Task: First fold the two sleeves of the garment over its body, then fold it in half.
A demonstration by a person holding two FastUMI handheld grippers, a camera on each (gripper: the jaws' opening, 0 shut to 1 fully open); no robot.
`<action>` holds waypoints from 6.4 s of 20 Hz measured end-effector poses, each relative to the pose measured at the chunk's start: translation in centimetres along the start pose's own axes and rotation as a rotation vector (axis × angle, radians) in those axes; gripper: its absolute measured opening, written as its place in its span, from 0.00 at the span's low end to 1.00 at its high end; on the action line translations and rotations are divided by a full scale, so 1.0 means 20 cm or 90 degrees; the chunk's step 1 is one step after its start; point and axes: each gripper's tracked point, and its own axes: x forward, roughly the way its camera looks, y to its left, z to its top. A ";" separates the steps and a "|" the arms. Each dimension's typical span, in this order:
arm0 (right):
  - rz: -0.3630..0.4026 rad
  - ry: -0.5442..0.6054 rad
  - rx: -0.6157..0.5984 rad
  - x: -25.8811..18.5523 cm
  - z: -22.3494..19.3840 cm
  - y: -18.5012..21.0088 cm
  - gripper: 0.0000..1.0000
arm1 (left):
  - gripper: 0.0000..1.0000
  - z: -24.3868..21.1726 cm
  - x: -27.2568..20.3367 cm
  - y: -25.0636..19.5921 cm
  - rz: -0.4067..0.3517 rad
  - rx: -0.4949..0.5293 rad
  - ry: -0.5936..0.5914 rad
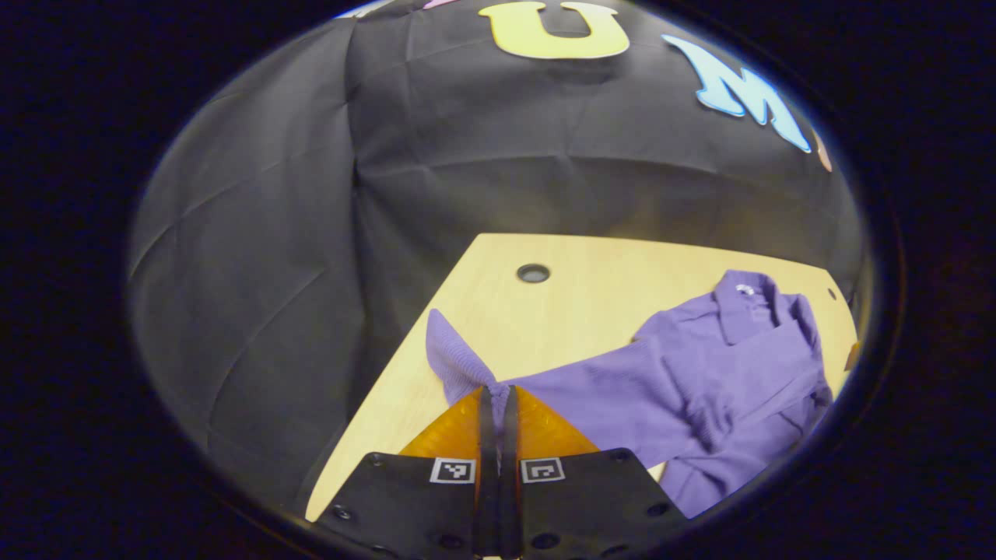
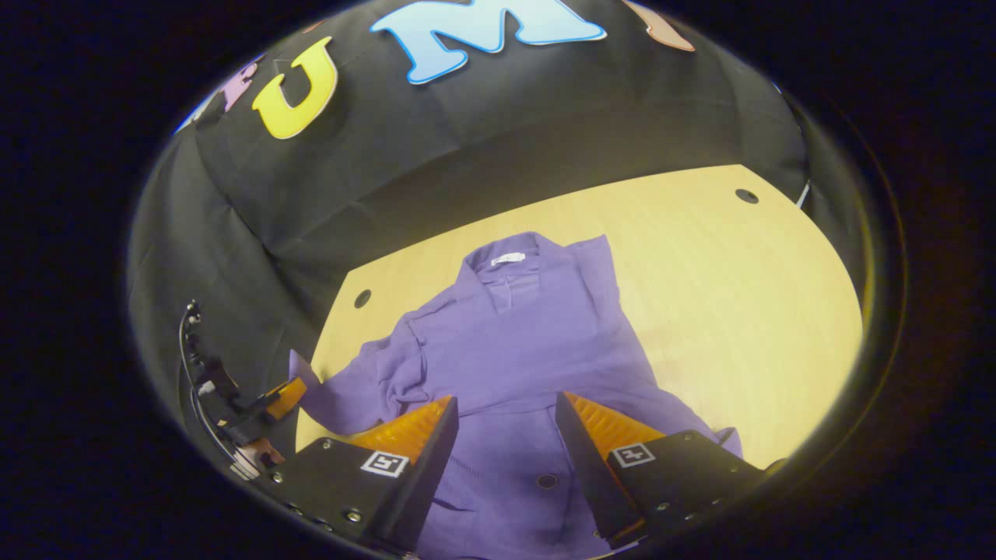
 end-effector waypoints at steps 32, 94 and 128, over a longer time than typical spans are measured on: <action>-0.129 -0.035 0.209 -0.59 -0.14 -1.21 0.79 | 0.07 0.01 -0.27 -2.58 -0.306 0.208 -0.017; -0.220 0.379 -0.188 -0.48 -0.92 -0.88 0.03 | 0.07 -1.30 -0.99 -0.95 -0.157 0.106 0.401; -0.083 0.170 -0.061 -0.26 0.03 -0.48 0.01 | 0.07 -0.24 -0.59 -0.95 -0.152 0.005 0.209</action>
